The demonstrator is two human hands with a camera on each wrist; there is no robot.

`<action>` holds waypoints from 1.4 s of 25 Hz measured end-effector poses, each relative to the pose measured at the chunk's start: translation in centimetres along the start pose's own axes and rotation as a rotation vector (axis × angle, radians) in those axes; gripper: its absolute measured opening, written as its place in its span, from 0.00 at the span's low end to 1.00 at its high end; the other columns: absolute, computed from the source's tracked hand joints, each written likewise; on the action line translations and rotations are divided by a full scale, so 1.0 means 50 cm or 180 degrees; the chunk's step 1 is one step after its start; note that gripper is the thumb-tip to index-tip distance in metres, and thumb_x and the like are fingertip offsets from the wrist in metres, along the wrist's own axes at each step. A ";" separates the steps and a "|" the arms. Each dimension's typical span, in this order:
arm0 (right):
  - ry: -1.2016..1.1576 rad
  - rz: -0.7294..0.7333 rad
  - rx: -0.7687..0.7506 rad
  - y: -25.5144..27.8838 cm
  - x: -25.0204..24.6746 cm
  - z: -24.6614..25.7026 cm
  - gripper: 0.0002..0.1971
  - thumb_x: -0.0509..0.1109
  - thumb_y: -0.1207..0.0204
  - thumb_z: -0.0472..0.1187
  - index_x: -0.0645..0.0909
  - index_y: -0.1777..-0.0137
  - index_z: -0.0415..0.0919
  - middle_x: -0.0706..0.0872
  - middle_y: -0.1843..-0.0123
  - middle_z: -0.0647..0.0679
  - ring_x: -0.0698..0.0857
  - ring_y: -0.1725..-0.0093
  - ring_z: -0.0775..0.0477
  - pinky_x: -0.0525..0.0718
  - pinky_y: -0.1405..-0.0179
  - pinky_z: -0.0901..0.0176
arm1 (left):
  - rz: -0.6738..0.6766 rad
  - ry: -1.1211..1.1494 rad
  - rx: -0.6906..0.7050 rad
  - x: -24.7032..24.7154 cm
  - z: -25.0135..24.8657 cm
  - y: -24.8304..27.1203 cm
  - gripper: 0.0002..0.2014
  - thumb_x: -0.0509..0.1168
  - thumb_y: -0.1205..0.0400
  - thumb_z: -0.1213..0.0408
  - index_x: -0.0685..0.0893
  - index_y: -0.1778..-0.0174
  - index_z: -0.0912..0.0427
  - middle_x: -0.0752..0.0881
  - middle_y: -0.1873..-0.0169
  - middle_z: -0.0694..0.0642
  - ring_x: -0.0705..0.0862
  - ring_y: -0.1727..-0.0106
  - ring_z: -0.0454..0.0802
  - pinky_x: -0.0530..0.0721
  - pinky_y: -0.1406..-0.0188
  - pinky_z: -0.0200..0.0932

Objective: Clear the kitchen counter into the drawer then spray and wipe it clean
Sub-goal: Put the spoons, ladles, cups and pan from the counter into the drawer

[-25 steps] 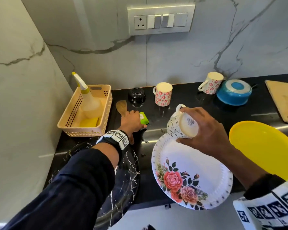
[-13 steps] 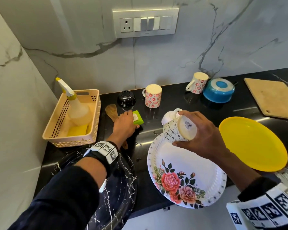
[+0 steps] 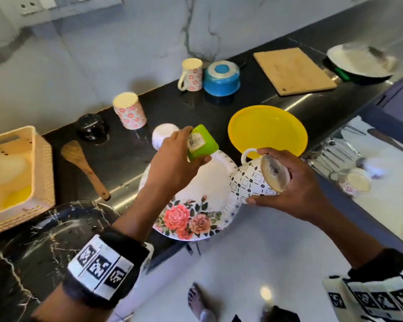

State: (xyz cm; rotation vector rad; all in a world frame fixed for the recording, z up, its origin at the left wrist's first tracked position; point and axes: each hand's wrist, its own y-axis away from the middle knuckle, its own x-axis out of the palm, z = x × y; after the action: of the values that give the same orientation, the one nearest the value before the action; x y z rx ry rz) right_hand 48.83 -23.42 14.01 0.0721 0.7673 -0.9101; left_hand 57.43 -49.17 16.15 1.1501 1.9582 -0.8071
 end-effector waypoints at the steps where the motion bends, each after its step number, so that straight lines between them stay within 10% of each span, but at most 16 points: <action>1: -0.0029 -0.0064 0.0019 0.022 -0.033 -0.019 0.49 0.88 0.50 0.60 0.76 0.26 0.51 0.82 0.34 0.56 0.79 0.34 0.57 0.83 0.38 0.53 | 0.0118 -0.0086 0.0129 0.025 -0.037 0.000 0.38 0.75 0.26 0.45 0.70 0.23 0.55 0.80 0.32 0.56 0.78 0.33 0.58 0.80 0.39 0.55; 12: 0.0017 -0.0744 0.0863 0.411 -0.501 -0.345 0.48 0.91 0.51 0.53 0.76 0.27 0.53 0.82 0.36 0.58 0.79 0.37 0.67 0.76 0.41 0.74 | 0.1092 0.0641 0.0242 0.483 -0.597 0.153 0.33 0.80 0.29 0.53 0.77 0.29 0.56 0.84 0.38 0.56 0.82 0.38 0.55 0.77 0.47 0.40; 16: 0.0329 -0.0632 0.1106 0.451 -0.620 -0.453 0.49 0.90 0.52 0.57 0.74 0.27 0.57 0.82 0.38 0.57 0.80 0.40 0.59 0.81 0.42 0.58 | 0.1371 0.0613 0.0126 0.626 -0.702 0.151 0.35 0.77 0.27 0.48 0.75 0.26 0.53 0.83 0.35 0.55 0.81 0.35 0.55 0.76 0.47 0.41; 29: 0.0660 0.0448 0.1280 0.138 -0.827 -0.862 0.48 0.89 0.53 0.56 0.72 0.31 0.61 0.79 0.34 0.57 0.79 0.35 0.50 0.82 0.37 0.45 | 0.1595 0.0581 -0.0902 0.934 -0.774 -0.010 0.39 0.75 0.27 0.44 0.69 0.22 0.50 0.79 0.29 0.54 0.78 0.29 0.56 0.80 0.34 0.58; 35: 0.0925 0.1240 0.1196 -0.047 -0.838 -1.040 0.44 0.90 0.55 0.49 0.73 0.36 0.58 0.79 0.37 0.56 0.81 0.42 0.47 0.84 0.44 0.43 | 0.1574 0.0189 -0.1369 0.983 -0.812 -0.030 0.38 0.73 0.26 0.42 0.67 0.22 0.47 0.76 0.27 0.50 0.77 0.28 0.54 0.79 0.35 0.52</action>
State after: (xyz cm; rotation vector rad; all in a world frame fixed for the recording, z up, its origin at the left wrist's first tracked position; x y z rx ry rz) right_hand 1.95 22.82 2.59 0.6746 0.8048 -0.6657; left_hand 28.29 4.69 -1.71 1.3127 1.6697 -0.0875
